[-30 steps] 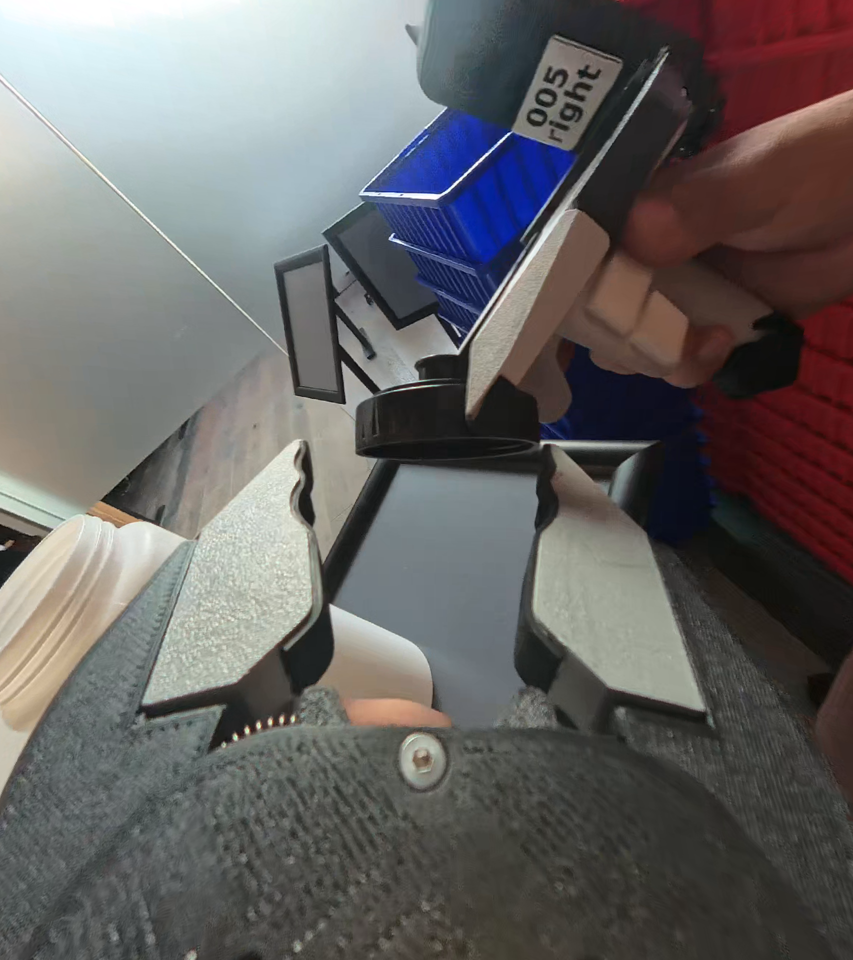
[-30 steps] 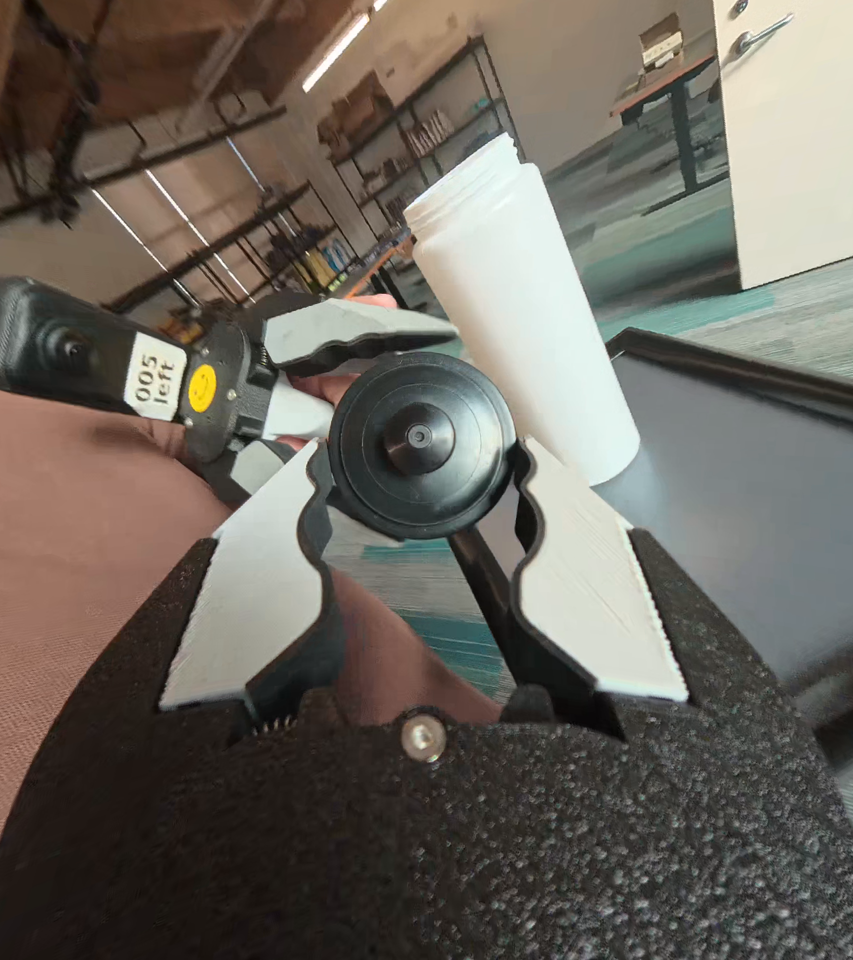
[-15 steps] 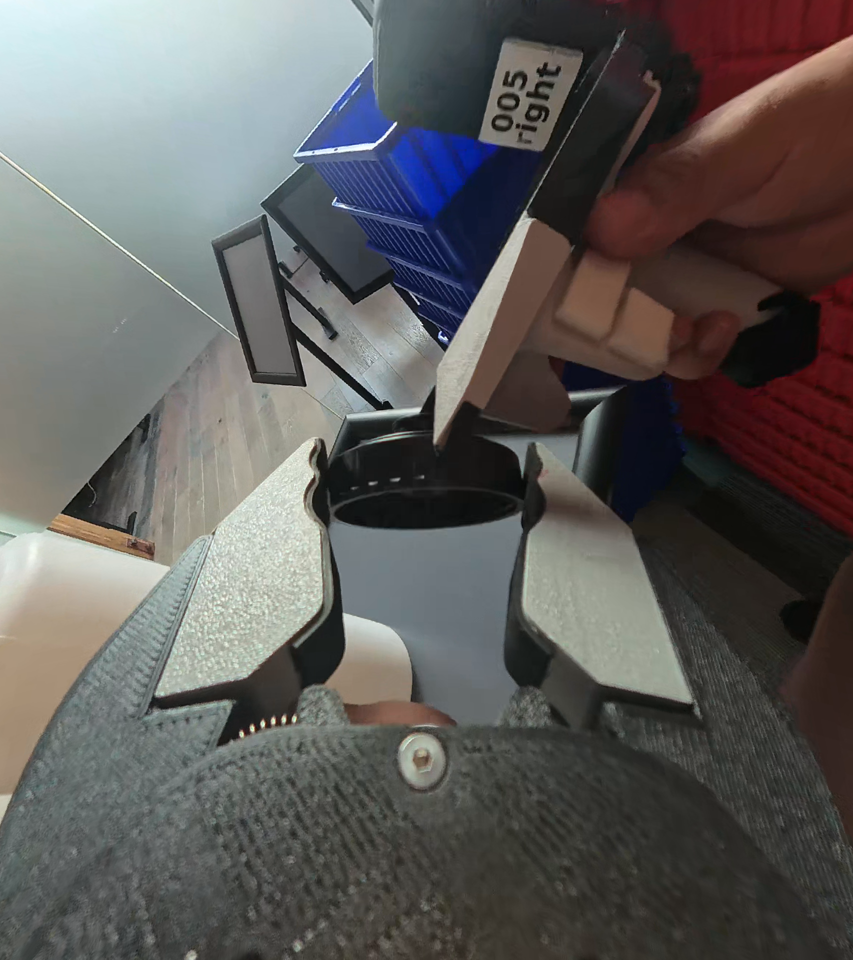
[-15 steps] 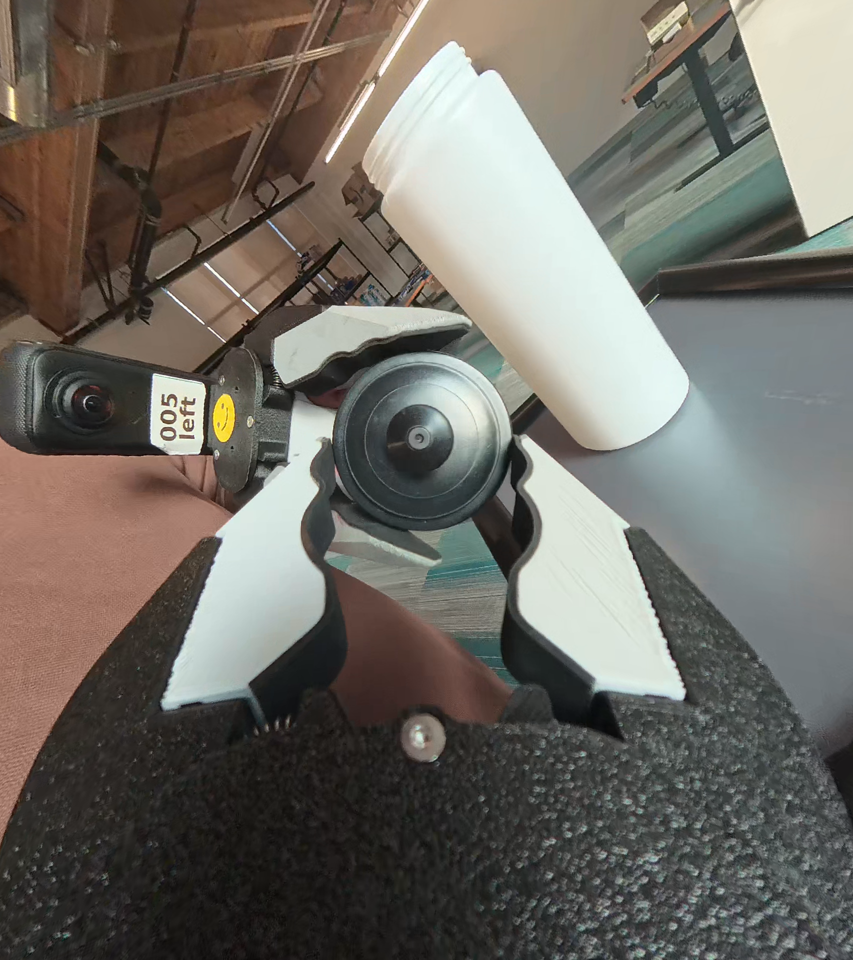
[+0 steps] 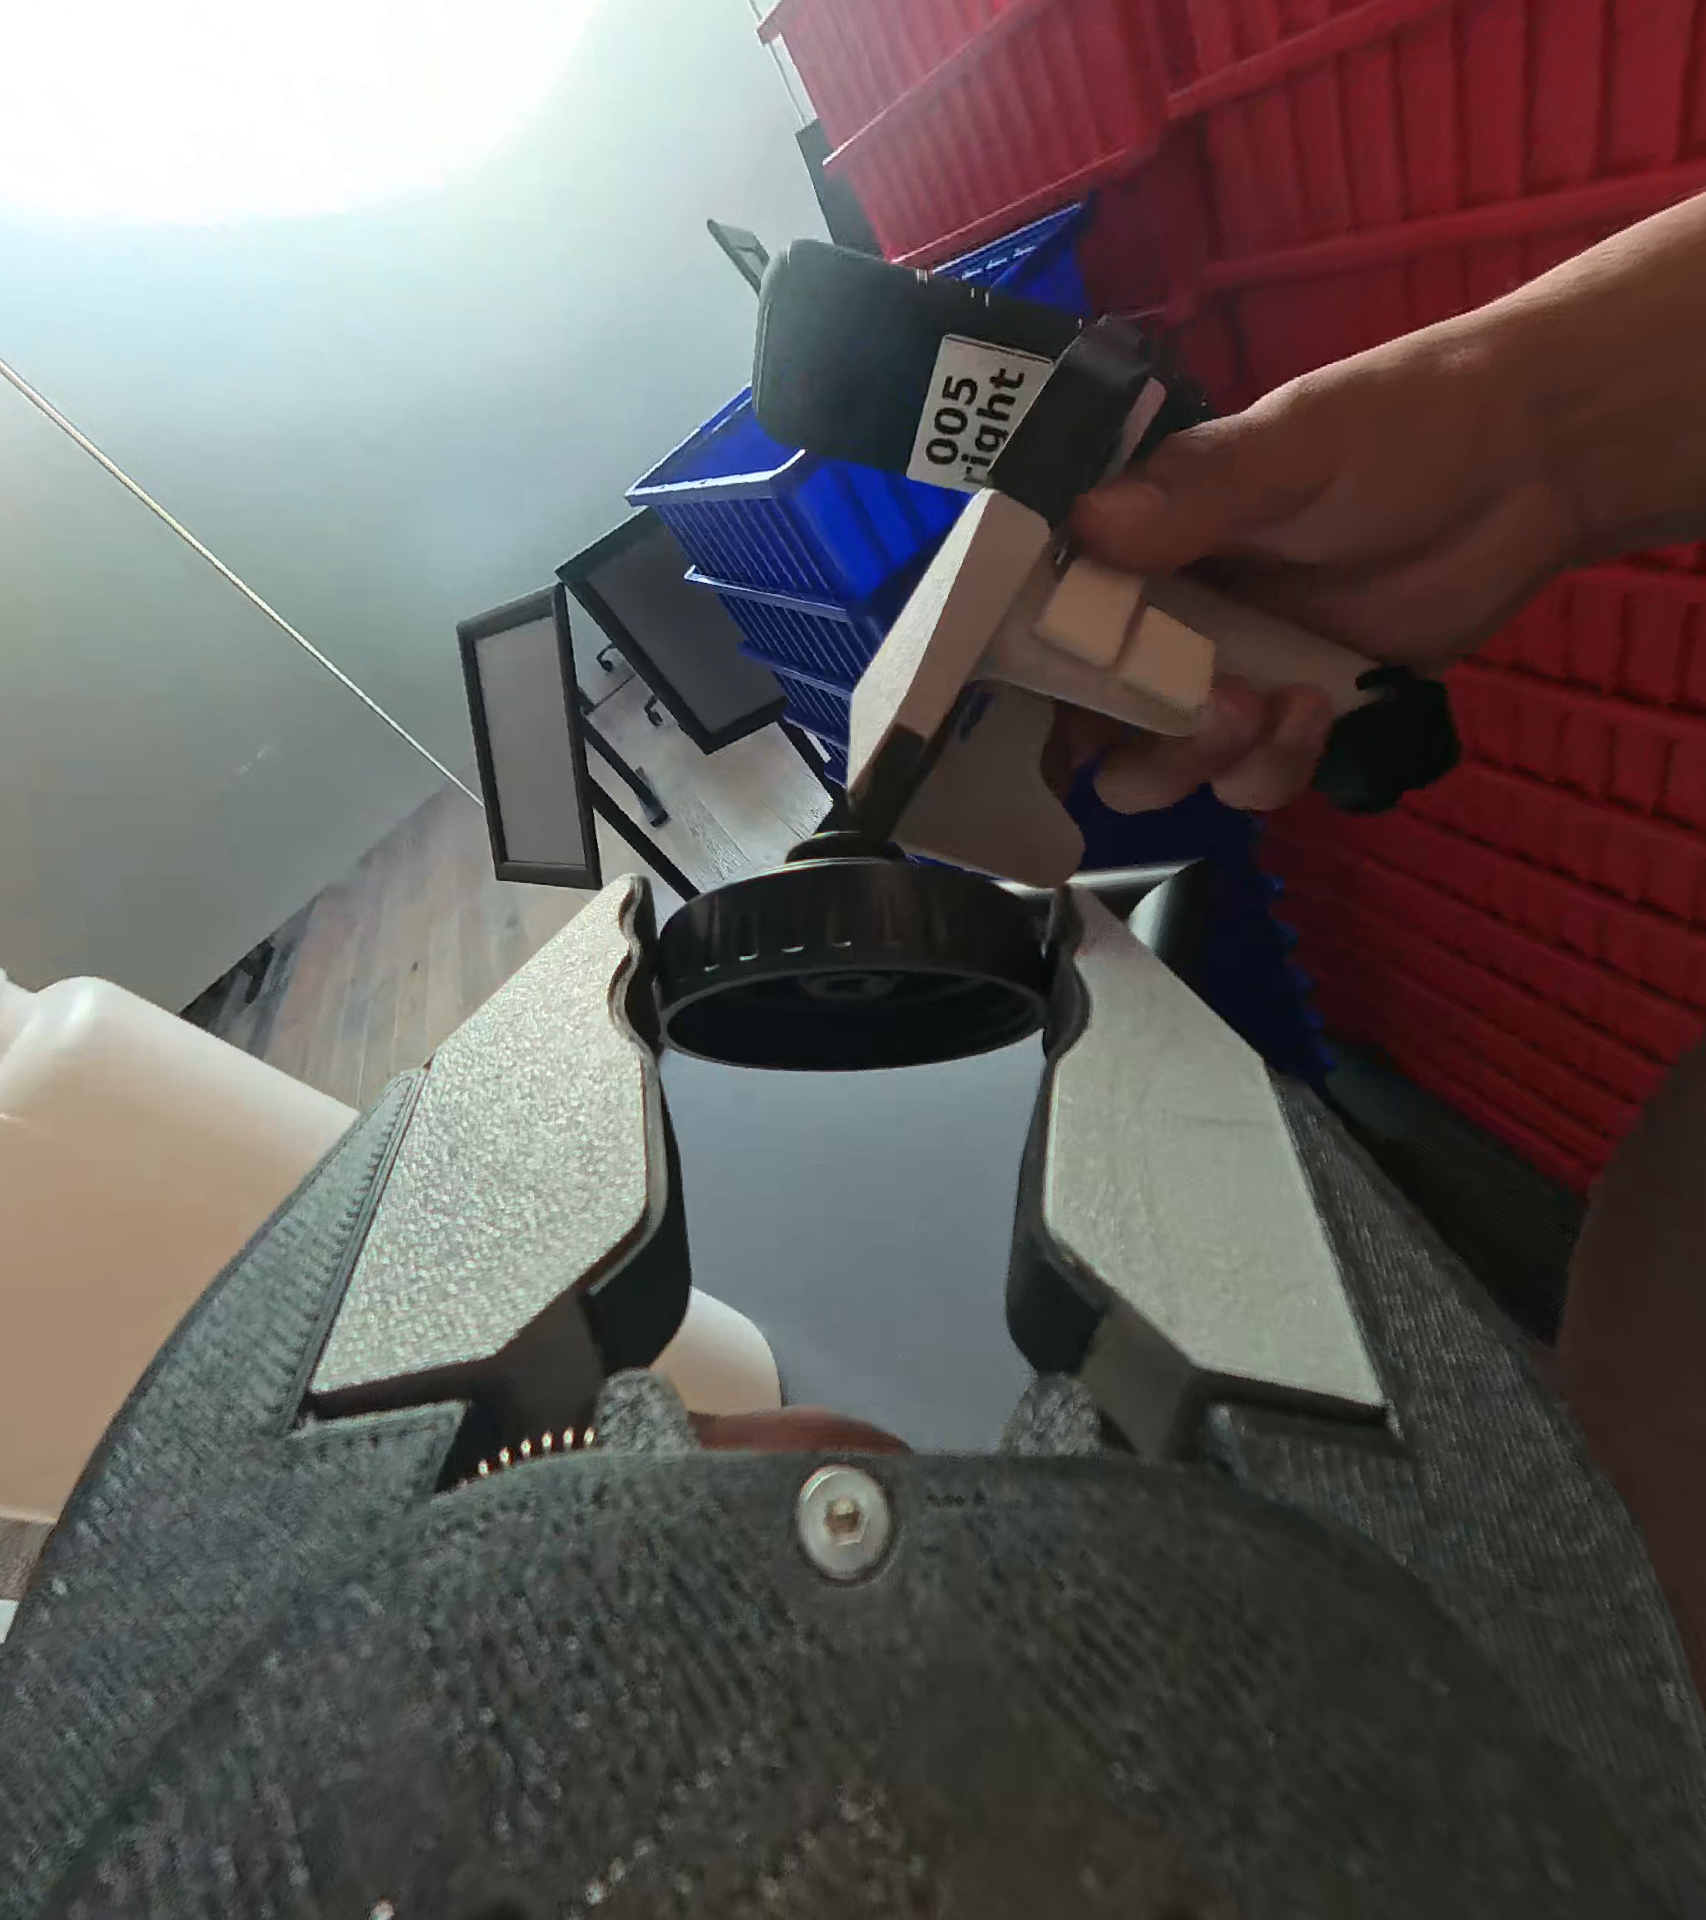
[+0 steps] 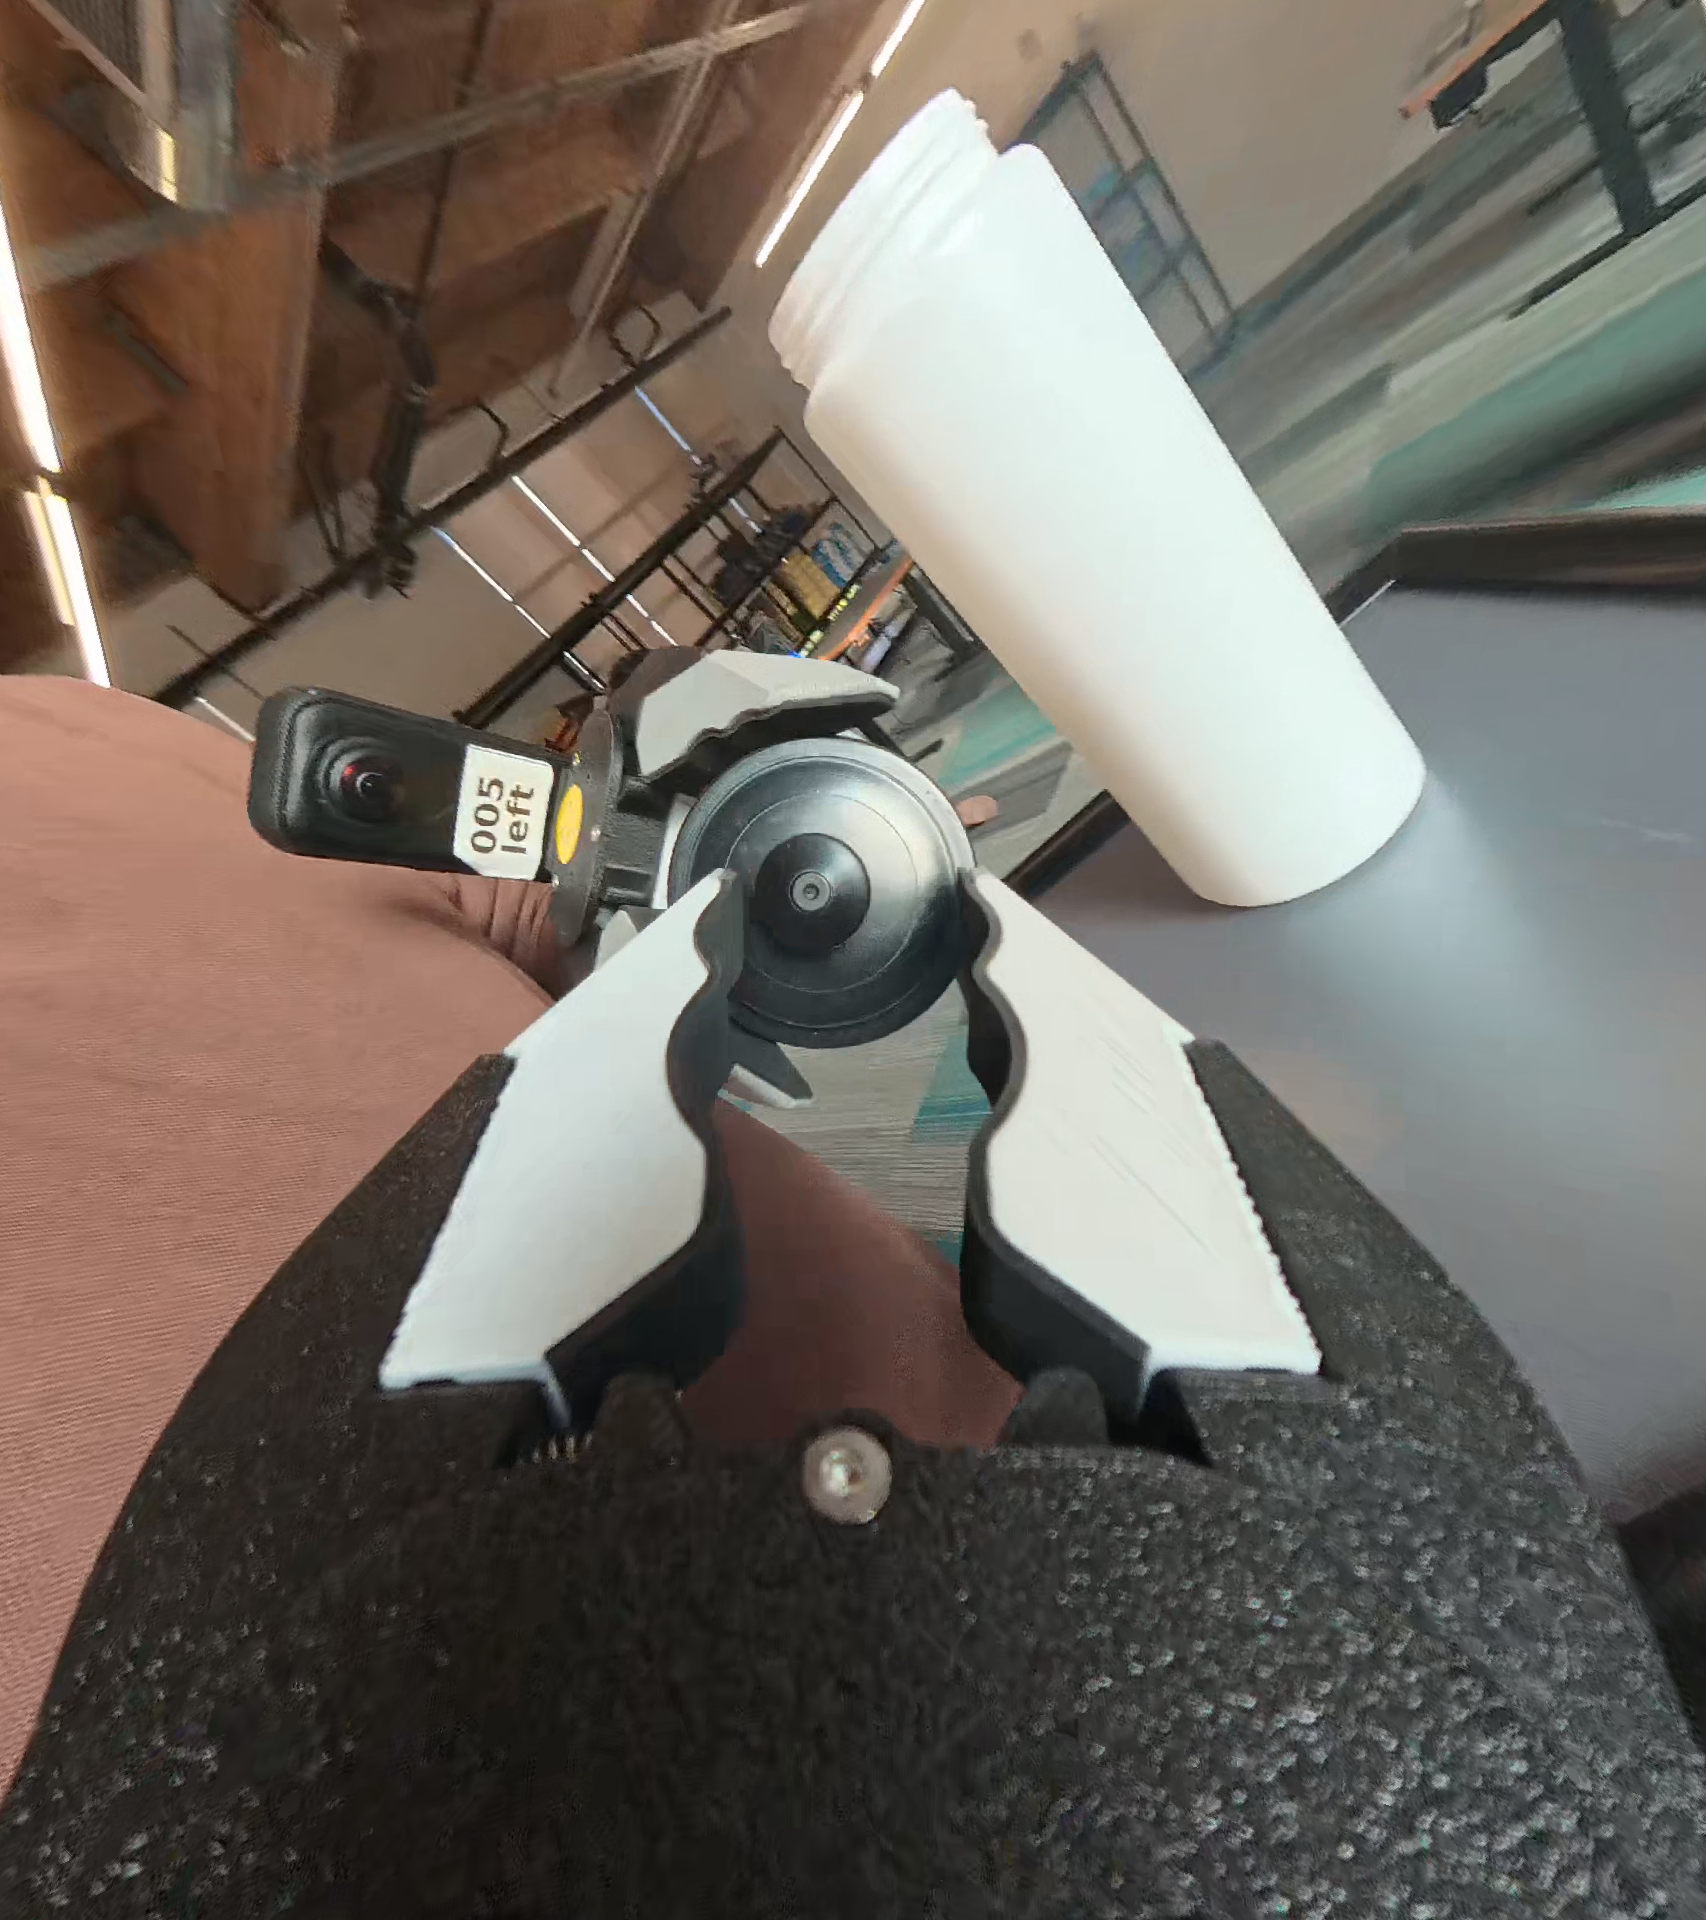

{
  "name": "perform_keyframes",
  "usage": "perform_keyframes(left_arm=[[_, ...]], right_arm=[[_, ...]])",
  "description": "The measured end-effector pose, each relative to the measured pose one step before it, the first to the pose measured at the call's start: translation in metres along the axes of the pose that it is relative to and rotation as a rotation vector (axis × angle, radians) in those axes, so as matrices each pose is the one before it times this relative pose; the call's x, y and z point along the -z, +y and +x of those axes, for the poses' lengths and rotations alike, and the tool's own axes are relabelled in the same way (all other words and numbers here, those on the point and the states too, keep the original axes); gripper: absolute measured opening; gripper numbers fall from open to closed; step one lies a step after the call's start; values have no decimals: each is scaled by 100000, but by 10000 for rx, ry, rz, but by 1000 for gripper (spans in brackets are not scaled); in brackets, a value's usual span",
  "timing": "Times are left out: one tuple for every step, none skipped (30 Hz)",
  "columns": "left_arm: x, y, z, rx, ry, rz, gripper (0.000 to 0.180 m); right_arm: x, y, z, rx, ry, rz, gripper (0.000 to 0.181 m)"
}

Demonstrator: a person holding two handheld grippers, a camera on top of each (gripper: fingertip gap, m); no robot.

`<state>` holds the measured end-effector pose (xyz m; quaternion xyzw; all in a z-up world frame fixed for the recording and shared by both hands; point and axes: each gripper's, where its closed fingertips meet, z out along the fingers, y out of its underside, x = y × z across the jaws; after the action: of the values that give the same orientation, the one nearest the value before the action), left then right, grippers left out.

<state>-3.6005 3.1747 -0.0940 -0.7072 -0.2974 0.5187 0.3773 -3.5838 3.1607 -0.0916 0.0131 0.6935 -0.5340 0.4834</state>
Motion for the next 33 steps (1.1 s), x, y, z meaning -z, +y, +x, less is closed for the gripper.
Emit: perform_keyframes(left_arm=[[253, -266, -232, -101, -214, 185, 74], [231, -251, -207, -121, -193, 182, 74], [107, -73, 86, -54, 15, 45, 74], [51, -11, 111, -10, 26, 1, 74], [62, -109, 125, -78, 5, 70, 74], [25, -88, 122, -108, 1, 54, 74], [-47, 105, 21, -57, -36, -107, 74], [33, 20, -130, -25, -101, -27, 74], [60, 28, -202, 3, -111, -7, 74], [89, -10, -182, 38, -68, 30, 74], [107, -41, -143, 111, -37, 18, 74], [132, -155, -128, 71, -35, 85, 74], [161, -232, -152, -33, -87, 155, 74], [145, -224, -138, -64, -94, 149, 74], [75, -70, -28, -22, -23, 64, 74], [34, 45, -76, 26, -45, -7, 74], [52, 4, -148, 39, -91, 32, 74], [91, -90, -194, 13, -107, 77, 74], [166, -271, -163, 51, -60, 185, 74], [169, -261, -156, 92, -54, 170, 74], [141, -133, -157, 66, -82, 58, 74], [221, -83, -152, 43, -72, -8, 74], [391, -73, -252, 135, -66, -67, 74], [660, -126, -467, 276, -98, -125, 72], [957, -390, -536, 439, -21, -19, 75], [1131, -339, -902, 619, -132, -1, 76], [1066, 102, -1254, 676, -199, -172, 77], [742, 682, -1450, 703, -117, -390, 81], [326, 1037, -1456, 780, 93, -535, 91], [-53, 981, -1600, 900, 145, -488, 103], [-318, 546, -1492, 910, 305, -226, 110], [-437, 64, -1053, 785, 540, 8, 114], [-468, -258, -602, 517, 684, 140, 114]], right_arm=[[-199, -41, -332, -179, -178, 35, 51], [-227, -15, -405, -161, -187, -7, 67], [-243, 39, -424, -15, -126, -43, 72], [-320, 139, -124, 133, 124, -125, 72], [-386, 205, 108, 218, 313, -206, 73], [-435, 190, -137, 223, 174, -230, 74], [-452, 203, -219, 170, 95, -265, 73], [-362, 102, 90, 239, 282, -221, 72], [-216, -15, 188, 317, 326, -139, 68], [-113, -120, -22, 202, 139, -80, 68], [-112, -54, -42, 60, 97, -108, 68], [-157, 11, -113, 17, 39, -122, 68], [-202, 77, -218, 36, -41, -131, 70], [-189, 89, -196, 31, -64, -115, 71], [-141, 42, -113, 25, -39, -72, 71], [-75, -37, 33, 43, 35, -26, 69], [-44, -83, 79, 109, 86, 5, 69], [-74, -145, 45, 102, 107, 41, 69], [-88, -175, -141, 1, -29, 42, 69], [-72, -159, -235, -23, -101, 1, 69], [-82, -130, -175, 48, -27, -70, 69], [-100, -108, -98, 130, 76, -163, 69], [-52, -194, -52, 235, 151, -229, 69], [95, -474, -43, 327, 221, -223, 69], [330, -873, -6, 380, 260, -179, 69], [589, -1257, 13, 441, 264, -146, 69], [744, -1507, 203, 535, 334, -190, 69], [749, -1585, 578, 671, 477, -331, 69], [610, -1506, 938, 778, 586, -508, 69], [373, -1446, 1087, 826, 549, -587, 69], [91, -1381, 1007, 743, 339, -558, 69], [-211, -1242, 871, 523, 126, -521, 69], [-481, -1088, 715, 355, 7, -481, 69]])
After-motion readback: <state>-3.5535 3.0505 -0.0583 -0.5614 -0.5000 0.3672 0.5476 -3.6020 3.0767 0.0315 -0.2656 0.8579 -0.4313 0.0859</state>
